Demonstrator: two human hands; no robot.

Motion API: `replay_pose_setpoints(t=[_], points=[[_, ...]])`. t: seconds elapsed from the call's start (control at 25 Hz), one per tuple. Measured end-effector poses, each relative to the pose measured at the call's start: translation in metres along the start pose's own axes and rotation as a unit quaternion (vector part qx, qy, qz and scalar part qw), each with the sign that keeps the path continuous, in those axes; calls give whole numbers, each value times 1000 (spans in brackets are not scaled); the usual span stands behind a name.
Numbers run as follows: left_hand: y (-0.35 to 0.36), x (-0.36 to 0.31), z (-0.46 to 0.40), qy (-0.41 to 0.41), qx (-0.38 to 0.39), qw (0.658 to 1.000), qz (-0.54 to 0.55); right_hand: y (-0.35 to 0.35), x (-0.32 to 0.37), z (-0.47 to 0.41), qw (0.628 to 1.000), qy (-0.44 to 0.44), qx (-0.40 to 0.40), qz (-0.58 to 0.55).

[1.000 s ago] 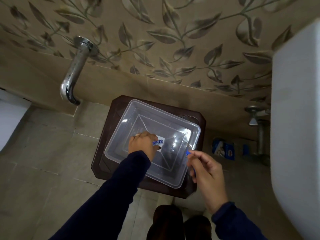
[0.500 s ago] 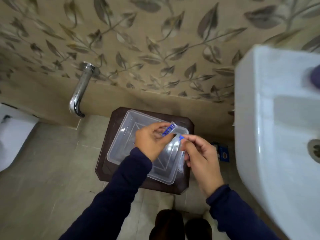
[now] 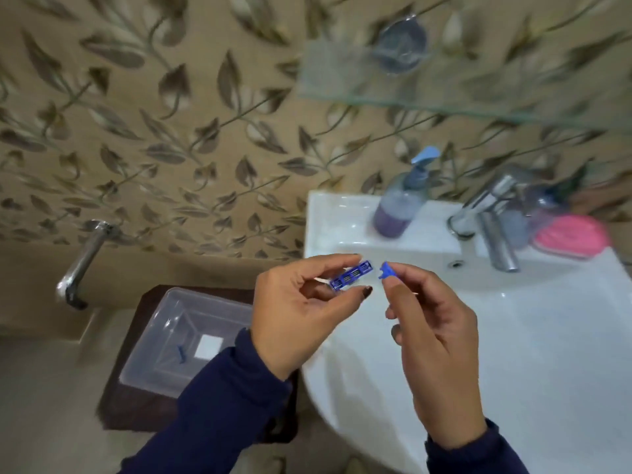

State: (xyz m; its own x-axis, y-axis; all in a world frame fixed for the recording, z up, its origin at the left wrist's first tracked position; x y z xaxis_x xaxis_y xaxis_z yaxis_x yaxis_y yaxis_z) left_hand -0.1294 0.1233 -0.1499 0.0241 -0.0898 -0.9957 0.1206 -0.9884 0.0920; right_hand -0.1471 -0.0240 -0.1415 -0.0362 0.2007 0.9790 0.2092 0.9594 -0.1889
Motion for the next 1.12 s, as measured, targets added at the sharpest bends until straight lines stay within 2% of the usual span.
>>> replay_pose_setpoints(t=[0.2, 0.4, 0.52, 0.72, 0.96, 1.12], points=[[105, -27, 18, -11, 41, 998, 42, -99, 24, 0, 995, -66, -62, 28], [171, -28, 51, -102, 108, 979, 136, -160, 17, 4, 991, -68, -90, 69], [185, -26, 60, -182, 111, 948, 236, -177, 16, 7, 990, -78, -82, 84], [188, -28, 66, -245, 102, 918, 294, -183, 23, 10, 985, -122, -68, 100], [177, -31, 57, -289, 97, 899, 316, -175, 36, 14, 961, -202, -109, 151], [177, -31, 52, -307, 98, 893, 315, -172, 45, 13, 950, -211, -120, 195]])
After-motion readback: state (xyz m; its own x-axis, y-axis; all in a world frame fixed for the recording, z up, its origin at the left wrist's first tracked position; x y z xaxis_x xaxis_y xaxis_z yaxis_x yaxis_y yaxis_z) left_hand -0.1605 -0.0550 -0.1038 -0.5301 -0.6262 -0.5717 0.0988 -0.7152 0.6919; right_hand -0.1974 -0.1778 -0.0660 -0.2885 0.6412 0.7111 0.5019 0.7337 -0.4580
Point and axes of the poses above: each hand's wrist, its own z-axis away from the middle knuckle, its own y-axis out of the palm, x = y × z, the point moved 5 cm from there along -z, towards the middle knuckle, and after that the axes turned 5 degrees about z, right-handed, at the moved point
